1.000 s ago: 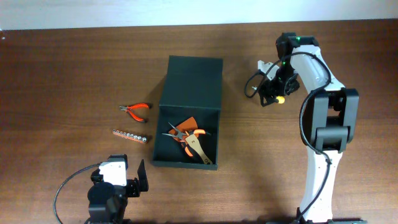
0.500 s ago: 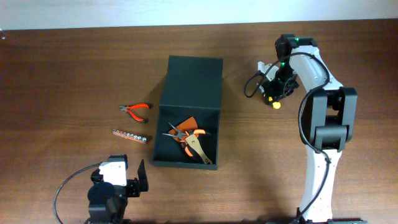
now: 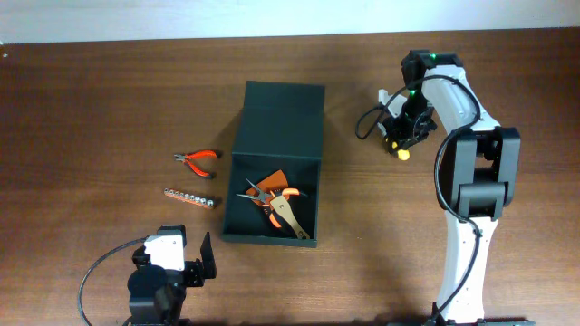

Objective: Pack container
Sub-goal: 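Carry the screwdriver with the right gripper and lower it into the box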

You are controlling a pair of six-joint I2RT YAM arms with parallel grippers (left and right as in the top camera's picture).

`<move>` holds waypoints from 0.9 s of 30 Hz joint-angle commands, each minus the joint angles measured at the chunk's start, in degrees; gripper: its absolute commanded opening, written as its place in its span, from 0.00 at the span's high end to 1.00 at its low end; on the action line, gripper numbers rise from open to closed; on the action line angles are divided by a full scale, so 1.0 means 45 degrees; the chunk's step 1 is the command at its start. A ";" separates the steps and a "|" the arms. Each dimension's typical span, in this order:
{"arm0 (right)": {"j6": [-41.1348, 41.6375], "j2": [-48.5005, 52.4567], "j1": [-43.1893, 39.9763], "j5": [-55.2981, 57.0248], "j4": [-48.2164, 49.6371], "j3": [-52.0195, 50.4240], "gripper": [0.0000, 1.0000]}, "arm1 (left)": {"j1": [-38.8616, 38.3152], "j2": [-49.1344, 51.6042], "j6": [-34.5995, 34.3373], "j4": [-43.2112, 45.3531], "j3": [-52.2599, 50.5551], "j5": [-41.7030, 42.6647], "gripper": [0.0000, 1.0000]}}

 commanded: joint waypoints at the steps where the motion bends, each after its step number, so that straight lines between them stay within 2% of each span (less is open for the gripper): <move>1: 0.0670 -0.0092 -0.0044 0.0029 -0.0170 0.0767 0.81 | 0.0063 -0.0112 0.0243 0.0024 -0.0073 -0.0083 0.01; 7: 0.0874 -0.0500 -0.0044 -0.0695 -0.1098 0.2147 0.81 | 0.0063 -0.0112 0.0243 0.0024 -0.0073 -0.0083 0.01; 16: 0.0811 -0.0588 0.0544 -0.2720 -0.4041 0.6003 0.82 | 0.0063 -0.0112 0.0243 0.0024 -0.0073 -0.0083 0.01; 21: 0.0806 -0.1156 0.1617 -0.3376 -0.4532 0.7125 0.82 | 0.0063 -0.0112 0.0243 0.0024 -0.0073 -0.0083 0.01; 27: 0.0481 -0.2608 0.3706 -0.2419 -0.4532 0.7116 0.82 | 0.0063 -0.0112 0.0243 0.0024 -0.0073 -0.0083 0.01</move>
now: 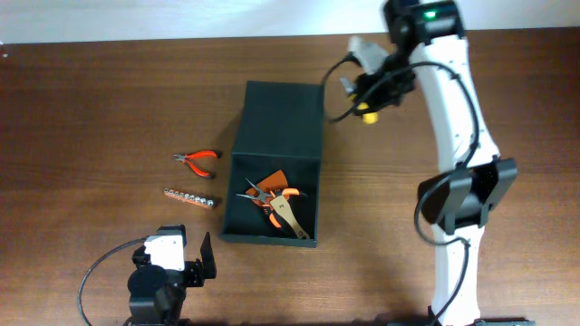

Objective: Pack container
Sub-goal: 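Carry the screwdriver with the right gripper and lower it into the box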

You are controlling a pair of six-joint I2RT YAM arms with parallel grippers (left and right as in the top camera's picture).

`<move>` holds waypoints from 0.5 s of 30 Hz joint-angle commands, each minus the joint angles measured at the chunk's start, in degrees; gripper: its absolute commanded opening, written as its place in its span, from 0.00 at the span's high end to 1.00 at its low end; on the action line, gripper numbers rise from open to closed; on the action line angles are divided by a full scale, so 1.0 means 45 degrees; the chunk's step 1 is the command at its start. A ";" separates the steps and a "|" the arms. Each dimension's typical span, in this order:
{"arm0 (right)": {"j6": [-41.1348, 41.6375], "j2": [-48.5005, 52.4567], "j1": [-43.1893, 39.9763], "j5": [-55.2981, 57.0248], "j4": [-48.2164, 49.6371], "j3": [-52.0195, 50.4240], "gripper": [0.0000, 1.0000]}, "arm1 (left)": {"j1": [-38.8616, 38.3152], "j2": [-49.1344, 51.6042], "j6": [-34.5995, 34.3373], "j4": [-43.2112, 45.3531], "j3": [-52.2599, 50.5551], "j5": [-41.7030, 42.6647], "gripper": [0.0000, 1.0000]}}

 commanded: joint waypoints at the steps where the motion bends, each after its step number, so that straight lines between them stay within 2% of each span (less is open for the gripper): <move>1: -0.0219 -0.1535 0.1384 0.0117 -0.0083 0.0345 0.82 | 0.0063 -0.0107 0.0243 0.0024 -0.0073 -0.0083 0.01; 8: -0.0209 -0.2069 0.3813 0.0738 -0.0078 -0.0151 0.83 | 0.0063 -0.0107 0.0243 0.0024 -0.0073 -0.0083 0.01; 15: -0.0214 -0.2064 0.4959 0.1122 0.0010 -0.3143 0.88 | 0.0063 -0.0107 0.0243 0.0024 -0.0073 -0.0083 0.01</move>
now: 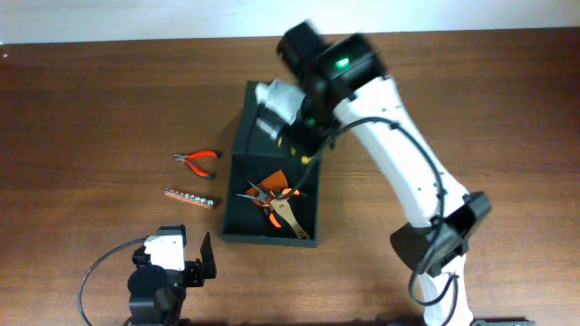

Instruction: Pack container

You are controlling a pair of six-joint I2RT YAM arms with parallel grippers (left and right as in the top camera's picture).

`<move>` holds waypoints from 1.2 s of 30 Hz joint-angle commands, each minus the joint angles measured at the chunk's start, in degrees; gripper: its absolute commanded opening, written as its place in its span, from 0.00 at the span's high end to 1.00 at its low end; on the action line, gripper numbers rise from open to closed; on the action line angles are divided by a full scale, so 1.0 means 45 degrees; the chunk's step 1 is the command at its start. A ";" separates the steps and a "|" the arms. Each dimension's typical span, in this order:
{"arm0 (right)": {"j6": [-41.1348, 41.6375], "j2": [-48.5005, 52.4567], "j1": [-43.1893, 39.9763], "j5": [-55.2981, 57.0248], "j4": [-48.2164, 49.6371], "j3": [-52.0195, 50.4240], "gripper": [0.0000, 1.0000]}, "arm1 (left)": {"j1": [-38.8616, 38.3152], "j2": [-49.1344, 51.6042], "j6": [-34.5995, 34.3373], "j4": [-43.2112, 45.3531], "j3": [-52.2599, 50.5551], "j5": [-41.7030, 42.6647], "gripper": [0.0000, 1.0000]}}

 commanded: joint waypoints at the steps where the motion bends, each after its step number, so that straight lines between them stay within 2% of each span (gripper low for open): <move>1: -0.0151 -0.0063 0.0223 0.0398 0.0146 -0.1603 0.88 | 0.0063 -0.0112 0.0243 0.0024 -0.0073 -0.0083 0.01; 14: -0.0107 -0.0058 0.0520 -0.0121 0.4002 -0.7004 0.87 | 0.0063 -0.0112 0.0243 0.0024 -0.0073 -0.0083 0.01; 23: -0.0107 -0.0058 0.0588 -0.0369 0.5785 -0.8582 0.86 | 0.0063 -0.0112 0.0243 0.0024 -0.0073 -0.0083 0.01; 30: -0.0107 -0.0058 0.0588 -0.0364 0.6023 -0.8655 0.57 | 0.0063 -0.0112 0.0243 0.0024 -0.0073 -0.0083 0.01; 32: -0.0107 -0.0063 0.0588 -0.0364 0.6037 -0.8650 0.36 | 0.0063 -0.0112 0.0243 0.0024 -0.0073 -0.0083 0.01; 35: -0.0107 -0.0160 0.0588 -0.0364 0.5824 -0.8432 0.16 | 0.0063 -0.0112 0.0243 0.0024 -0.0073 -0.0083 0.01; 36: -0.0102 -0.0262 0.0588 -0.0364 0.5751 -0.8349 0.06 | 0.0063 -0.0112 0.0243 0.0024 -0.0073 -0.0083 0.01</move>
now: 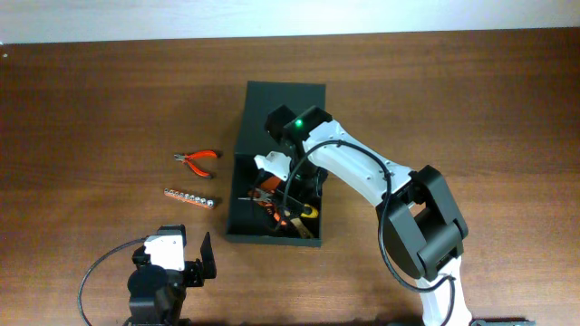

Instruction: Pack container

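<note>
The dark box (237, 195) stands open in the middle of the table, its lid (281, 118) folded back on the far side. Inside lie orange-handled pliers (272, 197) and a tan tool (297, 231). My right gripper (294, 199) reaches down into the box, shut on a yellow-handled tool (309, 213) whose yellow end shows at the box's right wall. Red-handled pliers (199, 160) and a silver socket rail (191, 197) lie on the table left of the box. My left gripper (198, 265) rests open at the near edge.
The right arm (362, 172) stretches across the box's right side from its base (435, 263) at the near right. A black cable (95, 272) loops beside the left arm's base.
My right gripper was above the seam between lid and box with the yellow-handled tool. It is now lower and nearer, inside the box among the tools. The left arm has not moved.
My right gripper was shut on the yellow-handled tool down on the table right of the box. Then it held it raised beside the lid's far right corner, then over the lid's near edge. Now it holds it inside the box.
</note>
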You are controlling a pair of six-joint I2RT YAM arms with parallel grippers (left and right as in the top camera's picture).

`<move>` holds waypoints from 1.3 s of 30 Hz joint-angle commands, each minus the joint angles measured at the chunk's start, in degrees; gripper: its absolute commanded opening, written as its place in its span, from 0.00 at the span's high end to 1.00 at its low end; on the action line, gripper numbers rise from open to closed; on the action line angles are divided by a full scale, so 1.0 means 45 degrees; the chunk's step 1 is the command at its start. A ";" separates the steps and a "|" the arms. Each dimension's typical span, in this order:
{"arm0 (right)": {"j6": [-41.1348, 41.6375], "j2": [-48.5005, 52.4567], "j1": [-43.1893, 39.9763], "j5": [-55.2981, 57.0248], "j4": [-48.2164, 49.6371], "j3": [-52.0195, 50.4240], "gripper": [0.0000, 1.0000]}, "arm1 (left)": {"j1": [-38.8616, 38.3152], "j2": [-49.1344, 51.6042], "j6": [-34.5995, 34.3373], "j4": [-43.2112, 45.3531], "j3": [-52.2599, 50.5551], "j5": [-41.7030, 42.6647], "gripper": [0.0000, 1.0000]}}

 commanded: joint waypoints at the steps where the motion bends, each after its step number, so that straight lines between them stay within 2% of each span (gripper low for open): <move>1: -0.0141 -0.0447 0.0010 0.0034 -0.0160 0.0340 0.01 | 0.0063 -0.0112 0.0243 0.0019 -0.0073 -0.0083 0.01; 6: -0.0141 -0.2448 0.0005 0.0034 -0.0092 0.0437 0.01 | 0.0063 -0.0112 0.0243 0.0019 -0.0073 -0.0083 0.01; 11: -0.0121 -0.5819 -0.0019 0.0073 -0.0073 0.0432 0.01 | 0.0063 -0.0112 0.0243 0.0019 -0.0073 -0.0083 0.01; 16: 0.1005 -0.9301 -0.0015 0.2283 -0.0199 -0.0121 0.01 | 0.0063 -0.0112 0.0243 0.0019 -0.0073 -0.0083 0.01; 21: 0.1345 -1.2696 -0.0015 0.2968 -0.0146 -0.2059 0.01 | 0.0063 -0.0112 0.0243 0.0019 -0.0073 -0.0083 0.01; 30: 0.2914 -1.9069 -0.0015 0.3138 0.1350 -0.7218 0.01 | 0.0063 -0.0112 0.0243 0.0019 -0.0073 -0.0083 0.01; 34: 0.3973 -2.1119 -0.0015 0.3011 0.1671 -0.8684 0.01 | 0.0063 -0.0112 0.0243 0.0019 -0.0073 -0.0083 0.01; 39: 0.4197 -2.2454 -0.0015 0.2798 0.1666 -0.9602 0.01 | 0.0063 -0.0112 0.0243 0.0019 -0.0073 -0.0083 0.01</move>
